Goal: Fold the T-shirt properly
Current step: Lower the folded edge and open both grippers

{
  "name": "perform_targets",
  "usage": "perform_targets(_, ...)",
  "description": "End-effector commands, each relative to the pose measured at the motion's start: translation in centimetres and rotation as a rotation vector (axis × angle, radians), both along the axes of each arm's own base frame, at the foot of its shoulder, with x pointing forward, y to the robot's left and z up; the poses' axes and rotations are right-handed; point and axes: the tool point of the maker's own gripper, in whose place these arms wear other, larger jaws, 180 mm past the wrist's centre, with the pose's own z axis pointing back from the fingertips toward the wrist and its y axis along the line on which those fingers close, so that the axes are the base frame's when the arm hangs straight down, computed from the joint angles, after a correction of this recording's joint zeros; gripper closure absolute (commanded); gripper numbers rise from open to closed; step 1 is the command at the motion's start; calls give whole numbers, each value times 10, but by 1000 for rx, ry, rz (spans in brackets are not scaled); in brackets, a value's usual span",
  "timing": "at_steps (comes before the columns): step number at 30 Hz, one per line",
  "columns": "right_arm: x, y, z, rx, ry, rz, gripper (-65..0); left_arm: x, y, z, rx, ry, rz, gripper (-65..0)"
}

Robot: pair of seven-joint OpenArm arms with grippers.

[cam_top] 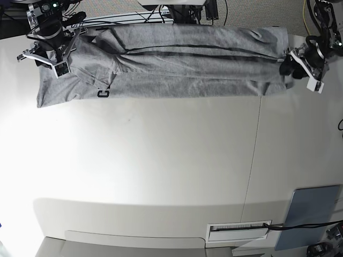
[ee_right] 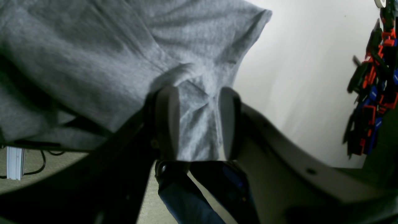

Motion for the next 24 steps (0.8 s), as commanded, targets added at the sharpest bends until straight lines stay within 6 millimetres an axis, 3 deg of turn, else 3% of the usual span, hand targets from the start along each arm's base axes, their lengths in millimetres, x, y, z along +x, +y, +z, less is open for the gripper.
perform_targets(1, 5, -2, 9, -16, -35, 11, -221, 3, 10, 5, 17, -13, 8, -324)
perform_targets(3, 5, -2, 9, -16, -35, 11, -221, -2, 10, 0, 3, 8, 18, -324)
perform_targets(13, 7, -1, 9, -14, -42, 16, -221, -15, -25, 3, -254, 47, -22, -307)
perform_targets(15, 7, -1, 9, -14, -43, 16, -221, -13, -26, 5, -268, 36, -18, -232)
perform_targets(18, 7, -1, 10, -13, -44, 18, -221, -9, -22, 6, -262, 23, 1, -12)
perform_targets(24, 14, 1, 13, -8, -73, 28, -221, 1, -2, 3, -163, 7, 63, 0)
